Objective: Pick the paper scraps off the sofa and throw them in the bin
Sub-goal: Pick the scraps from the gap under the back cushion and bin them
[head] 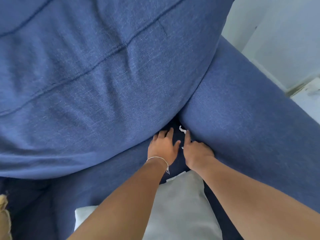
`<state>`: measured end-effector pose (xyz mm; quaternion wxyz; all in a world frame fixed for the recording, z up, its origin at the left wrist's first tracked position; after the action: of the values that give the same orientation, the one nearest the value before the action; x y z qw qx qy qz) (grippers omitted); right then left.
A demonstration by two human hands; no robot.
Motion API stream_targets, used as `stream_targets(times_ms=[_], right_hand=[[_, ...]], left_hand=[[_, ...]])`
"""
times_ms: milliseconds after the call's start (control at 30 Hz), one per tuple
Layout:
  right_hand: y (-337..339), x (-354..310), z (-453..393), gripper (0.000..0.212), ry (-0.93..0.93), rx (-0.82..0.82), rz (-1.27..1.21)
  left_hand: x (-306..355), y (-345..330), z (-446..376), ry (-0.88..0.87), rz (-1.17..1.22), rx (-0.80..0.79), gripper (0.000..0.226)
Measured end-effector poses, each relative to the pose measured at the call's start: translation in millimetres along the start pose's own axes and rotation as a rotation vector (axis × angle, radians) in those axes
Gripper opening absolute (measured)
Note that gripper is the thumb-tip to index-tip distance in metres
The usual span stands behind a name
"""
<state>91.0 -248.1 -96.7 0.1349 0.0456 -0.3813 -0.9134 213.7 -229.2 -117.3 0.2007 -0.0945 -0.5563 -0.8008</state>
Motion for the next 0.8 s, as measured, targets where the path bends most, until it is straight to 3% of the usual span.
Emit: stream_targets(times_ms=[200, 300, 500, 600, 800], right_hand=[[1, -6, -35, 0.082, -0.078, -0.06, -0.092], [4, -11, -38, 0.057, -0.066, 0.001, -0.1], [5, -10, -40, 0.037, -0.008, 0.119, -0.104], [1, -9, -39, 0.031, 0.014, 0.158, -0.108], [7, -9, -9, 0.025, 0.044, 0.263, -0.101]], left_hand=[[-8, -15, -9, -0.078, -0.007, 0.048, 0.049], [-24, -16, 0, -0.108, 0.005, 0.052, 0.051], [-36, -16, 7, -0.12, 0.132, 0.075, 0.05], [-32, -15, 13, -0.082, 0.188, 0.095, 0.048], [-32, -13, 17, -0.048, 0.079, 0.092, 0.048]])
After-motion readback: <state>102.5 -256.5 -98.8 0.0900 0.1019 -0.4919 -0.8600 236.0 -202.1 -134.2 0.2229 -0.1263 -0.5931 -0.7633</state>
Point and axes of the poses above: each hand's wrist, its own z-axis away from the middle knuckle, its own y-axis out of the back of the hand, x = y × z, the point moved 4 cm from there along -z, towards the middle knuckle, and after that the axes turned 6 degrees about -x, right-handed, at the moved point
